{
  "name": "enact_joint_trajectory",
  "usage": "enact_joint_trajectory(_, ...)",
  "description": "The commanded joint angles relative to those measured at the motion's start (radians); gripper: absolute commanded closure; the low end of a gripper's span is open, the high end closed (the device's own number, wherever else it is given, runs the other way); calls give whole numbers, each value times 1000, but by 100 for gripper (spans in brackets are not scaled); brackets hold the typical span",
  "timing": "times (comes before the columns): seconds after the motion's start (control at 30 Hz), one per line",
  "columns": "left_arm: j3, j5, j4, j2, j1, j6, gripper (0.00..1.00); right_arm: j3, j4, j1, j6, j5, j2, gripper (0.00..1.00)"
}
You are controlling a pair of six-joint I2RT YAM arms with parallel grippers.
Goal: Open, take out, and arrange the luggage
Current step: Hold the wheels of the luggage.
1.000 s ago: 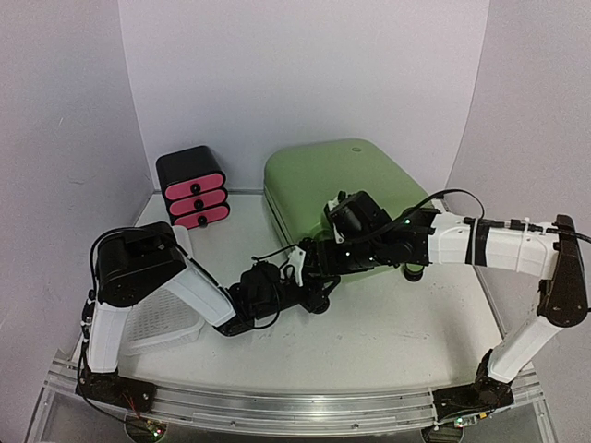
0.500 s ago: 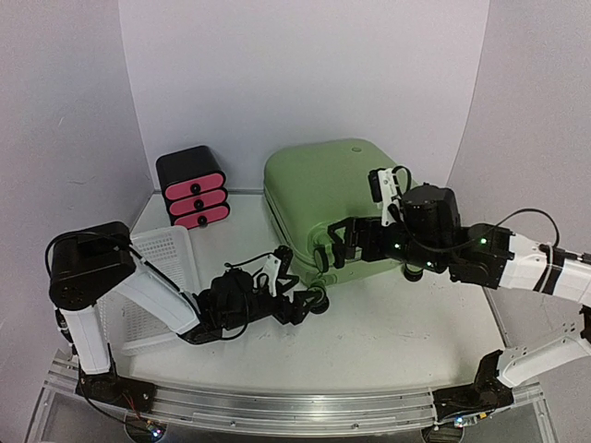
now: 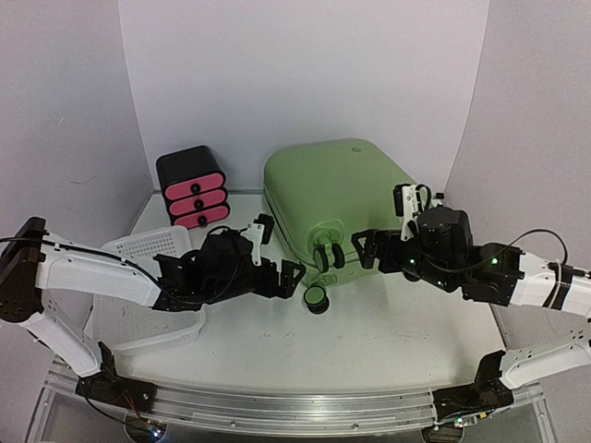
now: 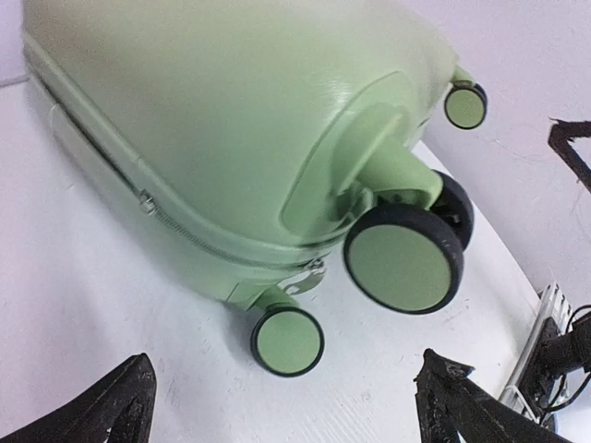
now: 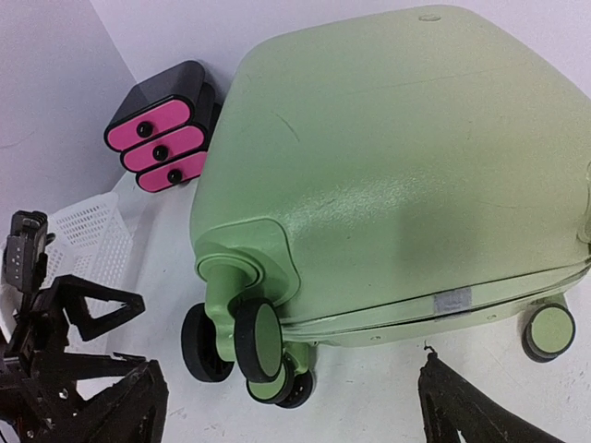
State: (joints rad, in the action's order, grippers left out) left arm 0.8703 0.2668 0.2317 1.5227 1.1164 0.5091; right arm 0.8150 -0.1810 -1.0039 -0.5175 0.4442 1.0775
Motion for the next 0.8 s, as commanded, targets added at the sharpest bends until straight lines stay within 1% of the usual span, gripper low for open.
enact_joint_trajectory(0.0,-15,63,-165,-107,-3,160,1,-30,-54,-1,-39,82,-47,6)
enact_joint_trajectory(0.1,-3,4,-172,-137,-8,153,1,-56,-70,-1,-42,83,-56,5)
enact_joint_trajectory(0.23,35,-24,-197,-140,-9,180,1,-81,-86,-2,-33,69,-68,3)
enact_joint_trajectory(0.27,52,-28,-212,-135,-9,192,0,-84,-87,-2,-32,66,-73,3)
enact_joint_trajectory(0.4,148,-82,-292,-91,-9,273,5,-96,-87,-2,-23,72,-96,2)
enact_joint_trajectory(0.5,233,-121,-350,-37,-7,340,6,-112,-87,-2,-20,83,-114,2)
enact_joint_trajectory(0.6,373,-84,-512,25,-4,389,5,-129,-87,-2,-21,86,-131,2)
enact_joint_trajectory(0.67,464,-45,-658,70,0,417,3,-139,-87,-1,-22,87,-141,2)
enact_joint_trajectory(0.77,574,-16,-790,129,6,480,1,-151,-90,-2,-24,86,-153,2)
